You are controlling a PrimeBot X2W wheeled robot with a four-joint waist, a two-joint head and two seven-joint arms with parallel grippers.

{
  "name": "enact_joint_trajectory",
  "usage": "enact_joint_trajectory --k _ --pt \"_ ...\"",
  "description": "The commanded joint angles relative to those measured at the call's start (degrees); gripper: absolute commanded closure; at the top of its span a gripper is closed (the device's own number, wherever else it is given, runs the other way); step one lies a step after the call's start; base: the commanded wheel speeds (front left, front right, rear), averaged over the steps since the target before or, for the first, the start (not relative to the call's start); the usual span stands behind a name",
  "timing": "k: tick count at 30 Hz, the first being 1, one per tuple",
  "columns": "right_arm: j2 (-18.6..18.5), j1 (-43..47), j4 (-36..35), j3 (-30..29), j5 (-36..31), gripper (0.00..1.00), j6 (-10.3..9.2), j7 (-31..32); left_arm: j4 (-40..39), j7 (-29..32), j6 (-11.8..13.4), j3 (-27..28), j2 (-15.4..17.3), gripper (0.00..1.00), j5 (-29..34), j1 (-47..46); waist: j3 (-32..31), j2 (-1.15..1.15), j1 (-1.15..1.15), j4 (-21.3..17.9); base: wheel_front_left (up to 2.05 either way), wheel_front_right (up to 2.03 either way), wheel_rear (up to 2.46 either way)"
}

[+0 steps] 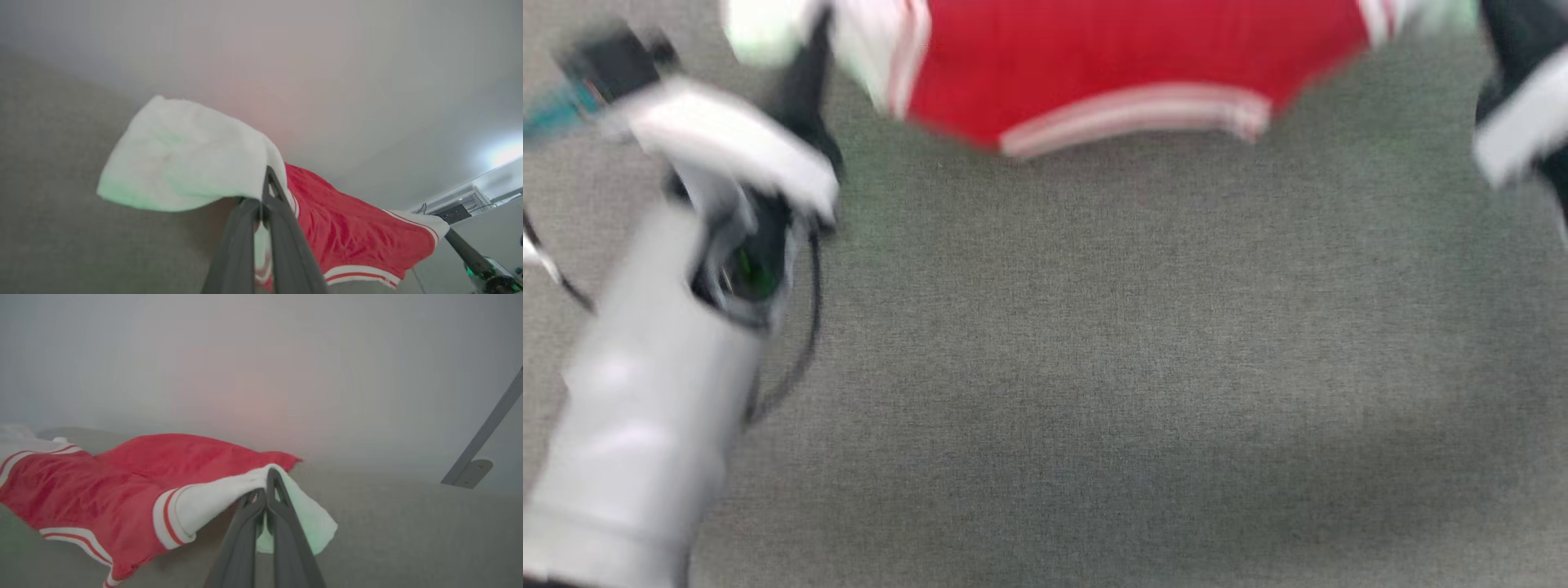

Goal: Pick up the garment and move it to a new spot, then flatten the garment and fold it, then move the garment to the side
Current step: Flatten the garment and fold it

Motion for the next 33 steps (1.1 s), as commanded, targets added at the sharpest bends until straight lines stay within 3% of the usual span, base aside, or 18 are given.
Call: enact_joint_trajectory --k 1,8,12,14,18,27,30,33 --pt "-3.2 6.48 -3.9 0.9 2.36 1.0 -0.02 0.69 -1.86 -1.22 -0.1 -2.11 1.22 1.0 -0.42 4.76 -1.39 0.0 0.0 0.22 0.0 0.0 0.0" --pt "-11.46 28.44 -16.54 0.9 8.88 1.0 -0.02 6.66 -8.5 -5.9 -0.1 -8.53 6.02 1.0 -1.3 20.81 -5.46 0.0 0.0 0.31 0.0 0.0 0.0" --pt "-14.13 35.94 -21.59 -0.47 9.77 1.0 -0.02 9.56 -11.07 -6.0 -0.11 -10.88 8.11 1.0 -2.18 25.97 -6.44 0.0 0.0 0.32 0.0 0.0 0.0" --pt "-16.71 42.46 -26.01 -2.69 9.43 1.0 -0.02 12.47 -14.56 -5.9 -0.11 -12.93 10.18 1.0 -3.57 30.53 -7.26 0.0 0.0 0.69 0.0 0.0 0.0" --pt "-18.36 51.37 -31.18 -7.31 10.47 1.0 -0.02 16.36 -19.11 -6.14 -0.11 -14.73 13.34 1.0 -4.87 36.04 -8.3 0.0 0.0 1.48 0.0 0.0 0.0" --pt "-17.9 70.68 -43.24 -22.18 9.65 1.0 -0.02 25.06 -30.94 -8.54 0.05 -12.91 22.34 1.0 -8.72 48.31 -8.61 0.0 0.0 1.89 0.0 0.0 0.0" --pt "-15.64 74.49 -47.25 -27.25 9.06 1.0 -0.02 27.44 -33.5 -9.0 1.63 -12.29 23.6 1.0 -8.44 50.6 -8.52 0.0 0.0 1.91 0.0 0.0 0.0" --pt "-13.42 75.53 -49.18 -29.75 6.97 1.0 -0.02 30.1 -33.9 -8.82 2.59 -12.81 22.38 1.0 -7.86 50.4 -8.6 0.0 0.0 1.92 0.0 0.0 0.0"
